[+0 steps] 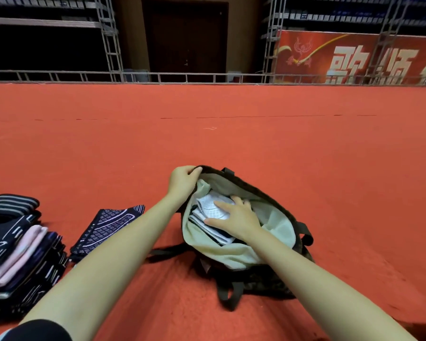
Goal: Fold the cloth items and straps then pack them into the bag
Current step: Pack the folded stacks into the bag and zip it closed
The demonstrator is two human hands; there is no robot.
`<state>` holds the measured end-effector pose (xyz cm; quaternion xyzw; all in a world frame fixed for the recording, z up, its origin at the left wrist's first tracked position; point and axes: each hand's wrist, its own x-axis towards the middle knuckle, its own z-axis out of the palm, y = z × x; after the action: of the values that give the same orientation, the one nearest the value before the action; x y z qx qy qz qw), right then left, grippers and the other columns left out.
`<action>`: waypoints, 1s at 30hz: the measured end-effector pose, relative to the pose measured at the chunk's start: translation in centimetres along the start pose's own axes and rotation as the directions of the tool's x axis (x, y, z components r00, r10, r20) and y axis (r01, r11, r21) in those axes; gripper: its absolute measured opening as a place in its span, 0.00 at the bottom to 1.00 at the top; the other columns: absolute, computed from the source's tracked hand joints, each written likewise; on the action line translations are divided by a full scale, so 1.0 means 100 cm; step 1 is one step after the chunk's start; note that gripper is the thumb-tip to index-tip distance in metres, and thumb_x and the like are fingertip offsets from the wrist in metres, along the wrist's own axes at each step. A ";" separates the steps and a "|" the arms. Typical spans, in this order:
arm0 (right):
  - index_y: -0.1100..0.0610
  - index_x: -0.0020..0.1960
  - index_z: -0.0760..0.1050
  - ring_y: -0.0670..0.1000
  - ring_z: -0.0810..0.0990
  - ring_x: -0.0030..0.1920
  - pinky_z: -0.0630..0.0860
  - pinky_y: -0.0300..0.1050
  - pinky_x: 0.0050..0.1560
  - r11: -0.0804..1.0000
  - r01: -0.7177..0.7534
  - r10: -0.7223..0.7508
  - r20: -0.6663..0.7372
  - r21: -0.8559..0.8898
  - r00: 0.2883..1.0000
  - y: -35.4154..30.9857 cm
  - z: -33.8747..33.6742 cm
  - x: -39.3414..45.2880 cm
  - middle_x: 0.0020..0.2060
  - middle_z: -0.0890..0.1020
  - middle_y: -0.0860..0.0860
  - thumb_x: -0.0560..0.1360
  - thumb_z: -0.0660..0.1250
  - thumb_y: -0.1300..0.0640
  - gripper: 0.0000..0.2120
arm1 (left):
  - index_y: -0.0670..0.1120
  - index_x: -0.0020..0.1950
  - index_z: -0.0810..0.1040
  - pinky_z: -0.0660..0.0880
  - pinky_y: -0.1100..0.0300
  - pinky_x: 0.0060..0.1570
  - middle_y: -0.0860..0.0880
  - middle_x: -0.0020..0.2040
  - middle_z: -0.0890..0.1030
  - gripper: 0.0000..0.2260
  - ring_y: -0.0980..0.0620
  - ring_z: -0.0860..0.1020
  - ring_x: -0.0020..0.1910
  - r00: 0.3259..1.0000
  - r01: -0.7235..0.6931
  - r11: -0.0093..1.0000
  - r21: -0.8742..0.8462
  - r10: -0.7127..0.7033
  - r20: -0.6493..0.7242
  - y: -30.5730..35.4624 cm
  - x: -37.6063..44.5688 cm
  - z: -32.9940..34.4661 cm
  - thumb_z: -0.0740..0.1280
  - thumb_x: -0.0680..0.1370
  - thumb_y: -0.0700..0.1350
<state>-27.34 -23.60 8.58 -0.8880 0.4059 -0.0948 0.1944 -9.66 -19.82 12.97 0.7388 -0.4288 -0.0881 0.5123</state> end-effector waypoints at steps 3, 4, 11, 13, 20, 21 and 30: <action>0.37 0.68 0.68 0.59 0.58 0.71 0.63 0.58 0.67 0.995 0.036 -0.036 -0.004 -0.097 0.999 -0.009 0.001 0.012 0.72 0.64 0.51 0.67 0.62 0.27 0.32 | 0.41 0.32 0.70 0.61 0.56 0.34 0.45 0.29 0.68 0.16 0.50 0.67 0.31 0.999 -0.012 0.996 0.093 0.009 0.033 0.003 0.000 -0.007 0.63 0.78 0.47; 0.37 0.67 0.69 0.58 0.59 0.70 0.64 0.57 0.65 0.988 0.067 -0.070 -0.021 -0.136 0.997 -0.012 0.003 0.015 0.70 0.65 0.51 0.67 0.62 0.28 0.31 | 0.41 0.32 0.70 0.61 0.56 0.34 0.45 0.29 0.69 0.16 0.49 0.68 0.30 0.999 -0.023 0.989 0.148 0.016 0.047 0.004 -0.003 -0.009 0.62 0.78 0.46; 0.49 0.75 0.58 0.56 0.49 0.75 0.56 0.56 0.73 0.985 0.010 0.043 -0.303 0.170 0.952 0.006 0.019 -0.032 0.75 0.55 0.55 0.73 0.61 0.35 0.36 | 0.49 0.71 0.68 0.68 0.52 0.60 0.42 0.62 0.70 0.22 0.41 0.67 0.64 0.991 -0.128 0.870 0.477 0.093 0.097 -0.002 -0.028 -0.010 0.63 0.78 0.50; 0.54 0.75 0.57 0.57 0.59 0.73 0.64 0.56 0.70 0.888 -0.175 0.293 -0.230 0.426 0.928 0.011 0.024 -0.044 0.72 0.62 0.54 0.68 0.63 0.32 0.43 | 0.49 0.72 0.67 0.67 0.52 0.59 0.41 0.62 0.70 0.22 0.40 0.68 0.63 0.996 -0.073 0.910 0.408 0.043 0.081 -0.002 -0.036 -0.006 0.63 0.78 0.50; 0.59 0.66 0.72 0.54 0.78 0.57 0.72 0.52 0.64 0.324 -0.372 0.428 0.216 0.870 0.877 -0.012 0.030 -0.036 0.58 0.80 0.52 0.61 0.65 0.31 0.43 | 0.45 0.69 0.69 0.70 0.54 0.53 0.42 0.60 0.75 0.20 0.42 0.74 0.58 0.998 -0.006 0.974 0.228 -0.008 0.063 -0.012 -0.072 0.012 0.62 0.78 0.49; 0.61 0.68 0.70 0.55 0.77 0.60 0.71 0.51 0.64 0.365 -0.387 0.473 0.189 0.847 0.861 -0.017 0.031 -0.031 0.61 0.77 0.54 0.62 0.64 0.31 0.45 | 0.43 0.65 0.72 0.69 0.54 0.51 0.41 0.59 0.77 0.17 0.42 0.75 0.57 0.997 0.025 0.975 0.221 -0.039 0.060 -0.013 -0.071 0.011 0.61 0.79 0.48; 0.47 0.77 0.37 0.62 0.73 0.62 0.74 0.51 0.54 0.832 -0.239 0.372 -0.183 0.501 0.910 -0.029 0.060 -0.026 0.72 0.60 0.63 0.79 0.53 0.38 0.36 | 0.38 0.52 0.76 0.61 0.57 0.40 0.40 0.49 0.79 0.13 0.42 0.75 0.48 1.000 0.027 0.968 0.249 -0.025 -0.013 -0.023 -0.055 -0.011 0.54 0.82 0.42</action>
<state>-25.09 -18.26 4.31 -0.7155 0.5315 -0.2788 0.3576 -11.18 -14.85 9.87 0.8034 -0.4241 -0.0366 0.4163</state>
